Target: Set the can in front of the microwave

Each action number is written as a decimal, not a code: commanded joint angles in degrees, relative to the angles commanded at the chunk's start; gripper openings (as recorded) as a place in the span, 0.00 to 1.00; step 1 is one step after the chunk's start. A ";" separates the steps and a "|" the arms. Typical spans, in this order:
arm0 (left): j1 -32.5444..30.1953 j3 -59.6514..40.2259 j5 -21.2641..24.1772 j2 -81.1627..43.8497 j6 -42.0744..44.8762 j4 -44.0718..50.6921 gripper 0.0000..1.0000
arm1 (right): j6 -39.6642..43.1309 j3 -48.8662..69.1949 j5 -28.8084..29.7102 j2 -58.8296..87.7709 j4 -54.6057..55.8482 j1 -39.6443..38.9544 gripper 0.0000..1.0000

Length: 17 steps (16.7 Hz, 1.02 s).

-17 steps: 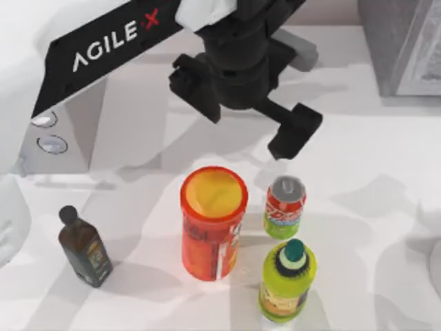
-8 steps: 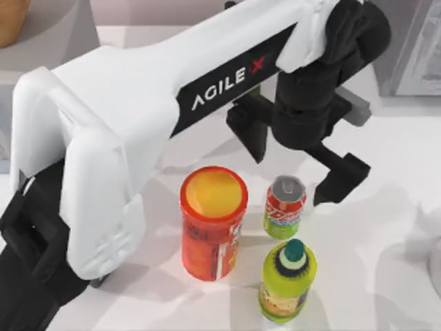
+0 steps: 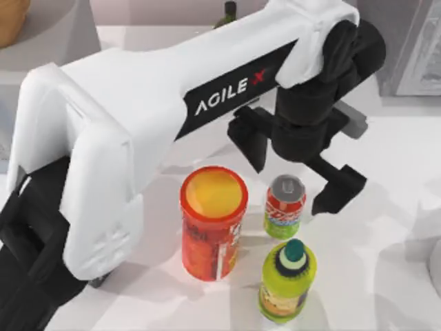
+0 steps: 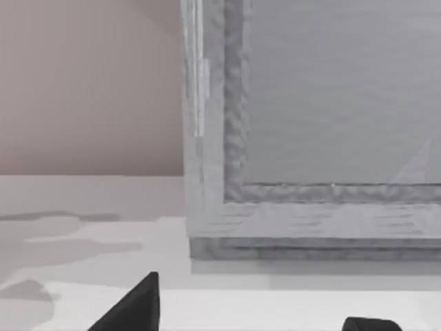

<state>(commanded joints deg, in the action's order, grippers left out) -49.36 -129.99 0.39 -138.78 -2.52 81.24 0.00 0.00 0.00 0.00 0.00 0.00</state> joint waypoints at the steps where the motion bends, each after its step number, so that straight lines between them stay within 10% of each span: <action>1: 0.00 2.32 0.00 0.18 -0.01 -2.02 1.00 | 0.00 0.00 0.00 0.00 0.00 0.00 1.00; 9: -0.08 9.44 -0.01 0.61 -0.09 -8.79 1.00 | 0.00 0.00 0.00 0.00 0.00 0.00 1.00; 17: -0.08 9.44 -0.01 0.61 -0.09 -8.79 0.40 | 0.00 0.00 0.00 0.00 0.00 0.00 1.00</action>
<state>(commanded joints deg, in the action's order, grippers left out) -49.43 -120.55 0.38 -138.17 -2.61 72.45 0.00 0.00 0.00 0.00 0.00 0.00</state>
